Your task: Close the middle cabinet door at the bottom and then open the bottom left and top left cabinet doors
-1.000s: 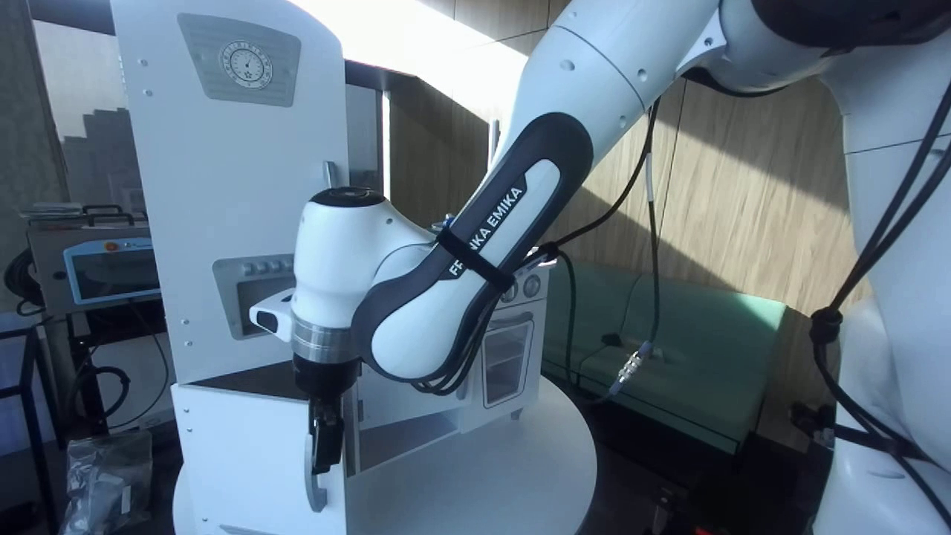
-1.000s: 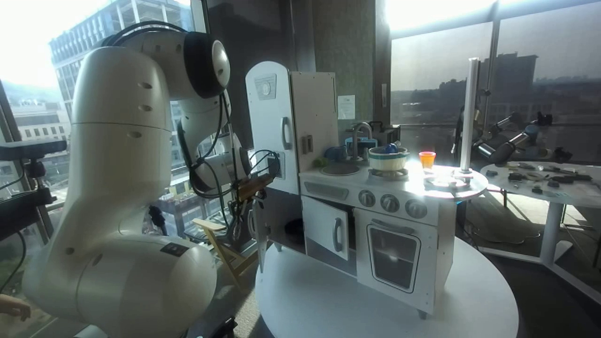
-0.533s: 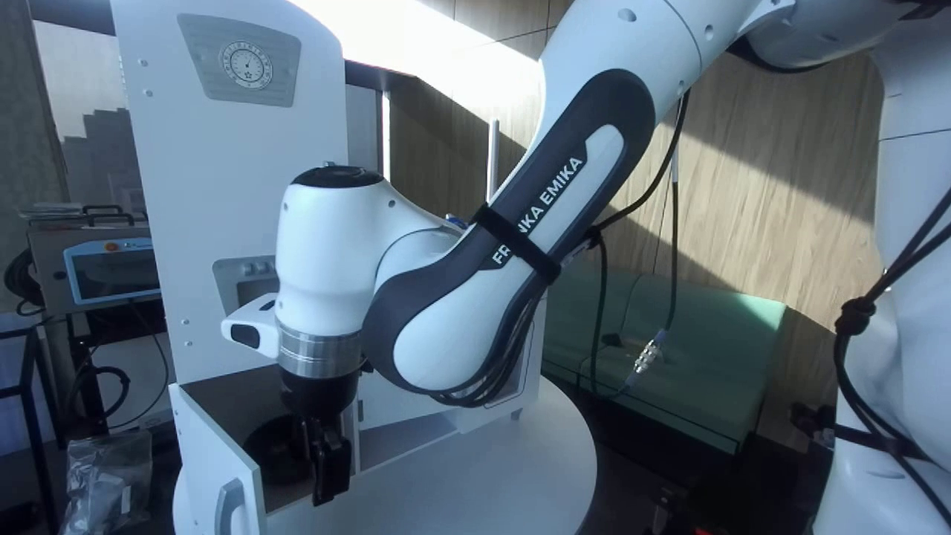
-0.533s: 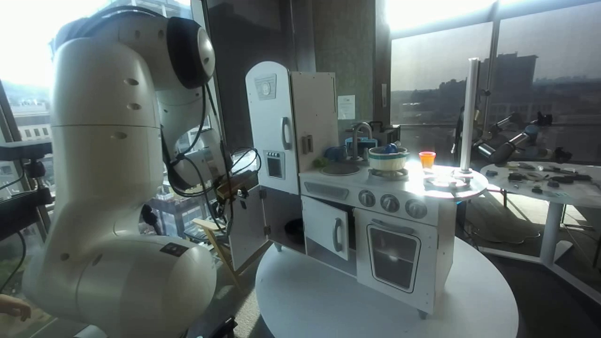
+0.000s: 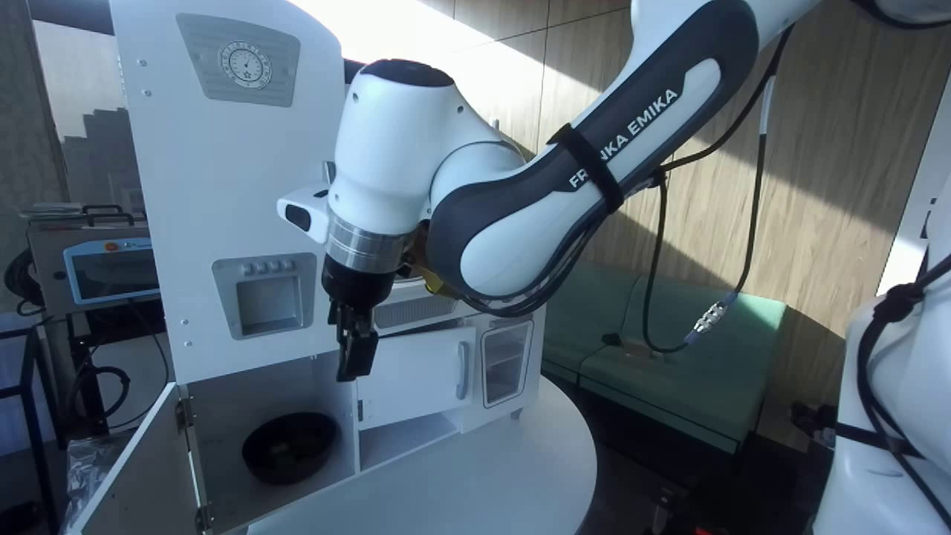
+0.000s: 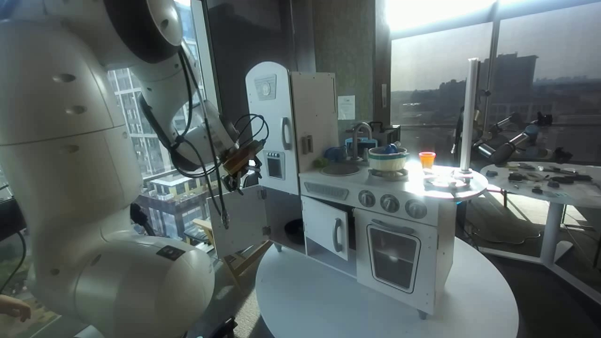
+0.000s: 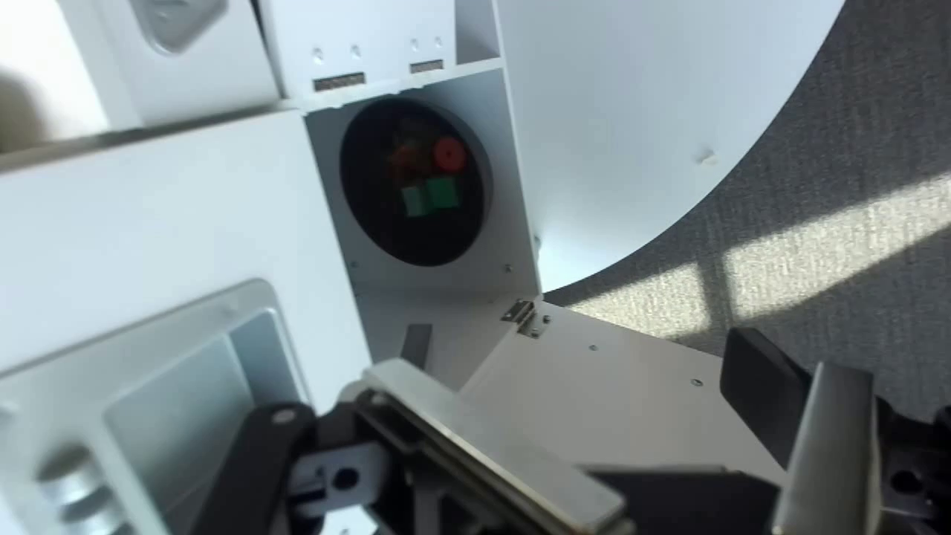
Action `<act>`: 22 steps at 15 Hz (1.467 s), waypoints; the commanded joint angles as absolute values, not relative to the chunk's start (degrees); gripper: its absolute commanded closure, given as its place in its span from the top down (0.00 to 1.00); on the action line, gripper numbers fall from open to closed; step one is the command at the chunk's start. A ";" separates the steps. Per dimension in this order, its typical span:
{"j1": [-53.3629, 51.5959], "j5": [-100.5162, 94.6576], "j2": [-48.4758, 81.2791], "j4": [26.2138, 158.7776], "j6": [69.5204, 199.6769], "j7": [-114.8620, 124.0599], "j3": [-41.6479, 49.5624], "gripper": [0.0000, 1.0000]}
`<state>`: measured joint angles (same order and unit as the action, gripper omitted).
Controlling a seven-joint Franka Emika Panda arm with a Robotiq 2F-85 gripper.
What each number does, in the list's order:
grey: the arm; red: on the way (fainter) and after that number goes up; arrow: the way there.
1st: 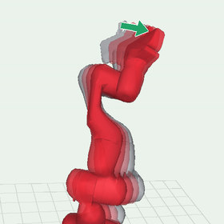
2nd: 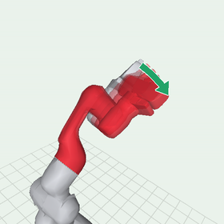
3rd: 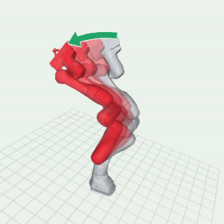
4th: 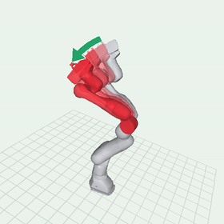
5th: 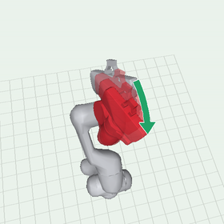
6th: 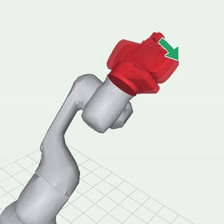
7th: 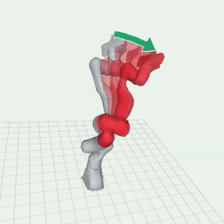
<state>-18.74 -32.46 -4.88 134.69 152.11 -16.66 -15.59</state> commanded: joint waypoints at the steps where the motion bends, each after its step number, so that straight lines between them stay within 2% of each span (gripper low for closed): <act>1: -15.32 -31.91 -12.79 136.72 154.30 -13.03 -14.15 1.00; 7: -8.99 -40.20 -16.68 134.91 159.64 2.69 -15.51 1.00; 15: 5.08 -75.31 -13.68 123.57 167.24 36.63 -20.93 1.00; 22: 7.54 -98.40 -4.41 114.76 165.84 58.57 -20.25 1.00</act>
<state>6.97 -91.37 -9.87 119.95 165.69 51.44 -19.74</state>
